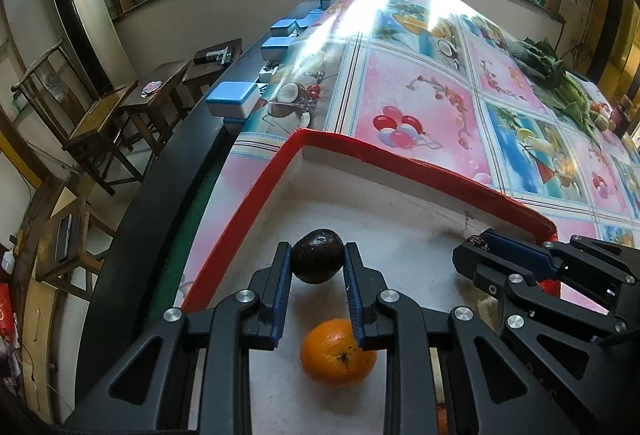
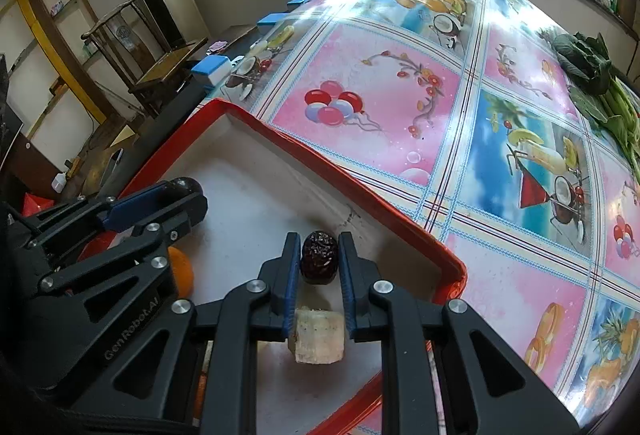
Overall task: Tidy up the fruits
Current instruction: 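Hold the plum in the left gripper while the right holds the date above the tray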
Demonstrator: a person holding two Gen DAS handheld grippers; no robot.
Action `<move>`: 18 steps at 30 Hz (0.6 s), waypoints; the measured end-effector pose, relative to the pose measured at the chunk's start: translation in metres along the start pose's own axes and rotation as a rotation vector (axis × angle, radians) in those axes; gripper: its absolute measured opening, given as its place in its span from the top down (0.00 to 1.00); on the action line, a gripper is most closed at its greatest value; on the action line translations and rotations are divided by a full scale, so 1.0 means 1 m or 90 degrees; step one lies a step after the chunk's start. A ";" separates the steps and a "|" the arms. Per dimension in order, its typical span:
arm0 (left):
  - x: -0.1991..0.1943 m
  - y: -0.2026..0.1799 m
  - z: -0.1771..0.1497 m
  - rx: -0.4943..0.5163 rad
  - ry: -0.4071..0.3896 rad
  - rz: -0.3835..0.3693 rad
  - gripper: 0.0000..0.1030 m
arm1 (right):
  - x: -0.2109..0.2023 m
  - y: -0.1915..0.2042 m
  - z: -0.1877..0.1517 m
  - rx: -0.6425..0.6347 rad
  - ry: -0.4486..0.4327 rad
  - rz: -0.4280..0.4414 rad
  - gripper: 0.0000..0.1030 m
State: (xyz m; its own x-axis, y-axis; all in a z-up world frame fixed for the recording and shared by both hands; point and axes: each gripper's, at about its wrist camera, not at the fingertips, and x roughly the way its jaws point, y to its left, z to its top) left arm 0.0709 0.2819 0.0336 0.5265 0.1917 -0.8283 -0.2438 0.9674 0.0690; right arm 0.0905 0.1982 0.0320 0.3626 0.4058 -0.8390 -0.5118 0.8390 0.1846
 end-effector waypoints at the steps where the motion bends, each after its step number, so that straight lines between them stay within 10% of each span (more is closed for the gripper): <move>1: 0.000 0.000 0.000 0.000 0.001 -0.001 0.76 | -0.001 0.000 0.000 0.000 -0.001 0.000 0.80; 14: 0.008 -0.005 -0.003 0.005 0.009 0.008 0.73 | 0.003 0.002 -0.003 -0.007 0.000 -0.011 0.80; 18: 0.009 -0.003 -0.004 0.001 0.011 0.024 0.58 | 0.003 0.003 -0.005 -0.009 -0.001 -0.023 0.75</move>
State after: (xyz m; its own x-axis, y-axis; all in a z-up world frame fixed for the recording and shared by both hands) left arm 0.0730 0.2797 0.0231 0.5021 0.2257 -0.8348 -0.2627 0.9595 0.1014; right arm 0.0857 0.2001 0.0273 0.3826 0.3753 -0.8442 -0.5086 0.8484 0.1467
